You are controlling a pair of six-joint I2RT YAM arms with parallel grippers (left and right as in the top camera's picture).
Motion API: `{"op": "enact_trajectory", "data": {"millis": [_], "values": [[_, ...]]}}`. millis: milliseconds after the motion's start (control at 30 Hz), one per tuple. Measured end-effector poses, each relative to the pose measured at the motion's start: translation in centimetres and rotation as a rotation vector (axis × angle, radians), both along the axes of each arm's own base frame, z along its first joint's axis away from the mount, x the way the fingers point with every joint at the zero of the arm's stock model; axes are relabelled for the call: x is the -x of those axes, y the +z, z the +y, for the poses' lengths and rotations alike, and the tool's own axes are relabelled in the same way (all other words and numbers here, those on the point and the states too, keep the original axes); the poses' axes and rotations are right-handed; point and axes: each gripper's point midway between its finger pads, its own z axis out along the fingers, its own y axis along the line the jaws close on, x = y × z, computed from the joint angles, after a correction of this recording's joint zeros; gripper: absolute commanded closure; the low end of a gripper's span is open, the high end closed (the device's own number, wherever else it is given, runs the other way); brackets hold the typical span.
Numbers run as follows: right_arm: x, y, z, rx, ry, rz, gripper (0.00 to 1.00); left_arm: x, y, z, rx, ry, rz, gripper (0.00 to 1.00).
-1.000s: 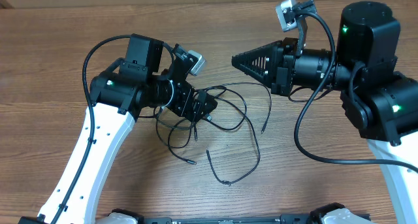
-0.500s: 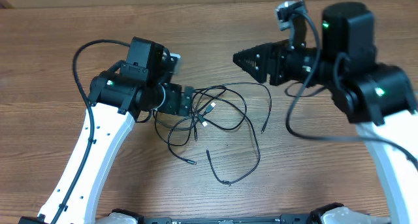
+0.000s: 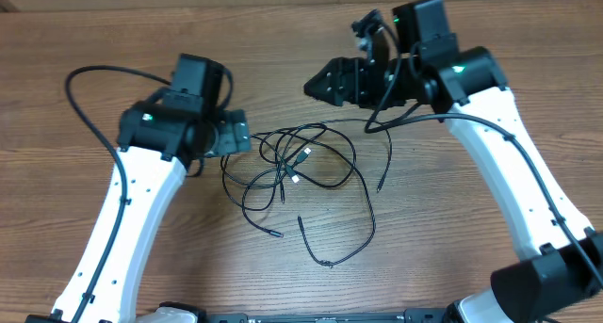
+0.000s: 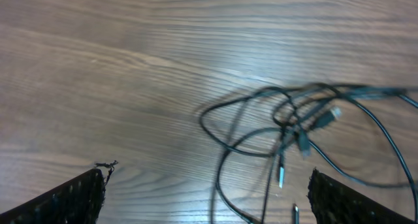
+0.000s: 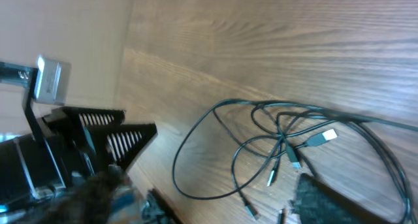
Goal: Untangle cables
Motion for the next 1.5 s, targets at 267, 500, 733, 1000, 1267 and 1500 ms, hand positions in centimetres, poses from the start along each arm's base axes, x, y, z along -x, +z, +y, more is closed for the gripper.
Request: {"op": "enact_trajectory", "data": {"millis": [267,500,733,1000,1267,1500], "values": [[0.6,-2.4,4.7,-0.011,0.109,0.005,0.00,-0.3,-0.9,2.4,0.021,0.102,0.034,0.00],[0.1,-3.7,7.6,-0.019,0.063,0.047,0.00,-0.5,-1.1,2.3,0.025,0.101,0.037,0.00],[-0.7,-7.3,10.3,-0.015,0.021,0.135,0.00,-0.5,-1.2,2.3,0.029,0.099,0.039,0.00],[-0.2,-12.2,11.8,0.035,-0.009,0.267,0.00,-0.5,-1.2,2.2,0.030,0.099,0.039,0.00],[-0.3,-13.0,11.3,0.063,-0.055,0.299,0.00,-0.5,-1.2,2.2,0.030,0.099,0.039,0.00],[-1.2,-13.7,10.9,0.093,-0.107,0.285,0.00,-0.5,-1.2,2.2,0.030,0.099,0.039,0.00]]}}
